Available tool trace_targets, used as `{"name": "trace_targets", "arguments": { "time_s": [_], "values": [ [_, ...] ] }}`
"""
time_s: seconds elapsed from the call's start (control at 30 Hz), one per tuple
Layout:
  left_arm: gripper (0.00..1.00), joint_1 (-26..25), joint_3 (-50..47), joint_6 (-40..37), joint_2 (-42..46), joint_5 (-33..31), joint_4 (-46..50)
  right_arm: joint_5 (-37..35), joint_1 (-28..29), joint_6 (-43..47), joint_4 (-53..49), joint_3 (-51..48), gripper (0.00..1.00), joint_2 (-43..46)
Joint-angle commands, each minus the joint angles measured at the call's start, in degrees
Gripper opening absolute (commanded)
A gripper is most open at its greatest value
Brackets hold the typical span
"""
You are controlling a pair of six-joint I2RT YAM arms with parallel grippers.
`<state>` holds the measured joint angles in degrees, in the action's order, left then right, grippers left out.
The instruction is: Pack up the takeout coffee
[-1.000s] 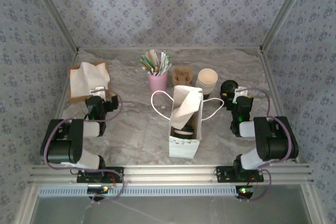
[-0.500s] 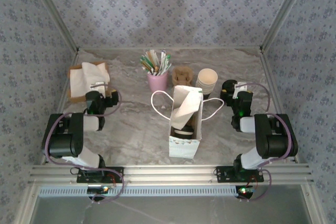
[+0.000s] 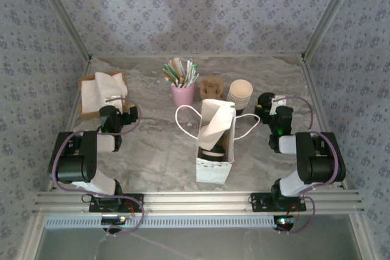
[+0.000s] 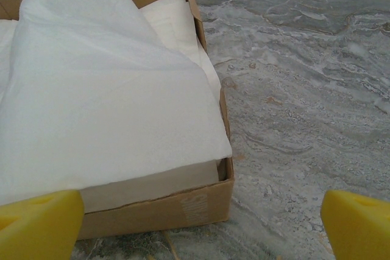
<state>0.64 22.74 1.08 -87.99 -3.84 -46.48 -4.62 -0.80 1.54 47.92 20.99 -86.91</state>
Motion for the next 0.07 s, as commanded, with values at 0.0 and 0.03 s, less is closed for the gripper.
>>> {"name": "trace_targets", "arguments": {
  "time_s": [0.0,0.03],
  "values": [
    [1.00,0.1,0.9,0.3,-0.1,1.0,-0.4,1.1,-0.3,0.0,-0.8,1.1,1.00,-0.4],
    [1.00,0.1,0.9,0.2,0.0,1.1,-0.3,1.1,-0.3,0.0,-0.8,1.1,1.00,-0.5]
  ]
}}
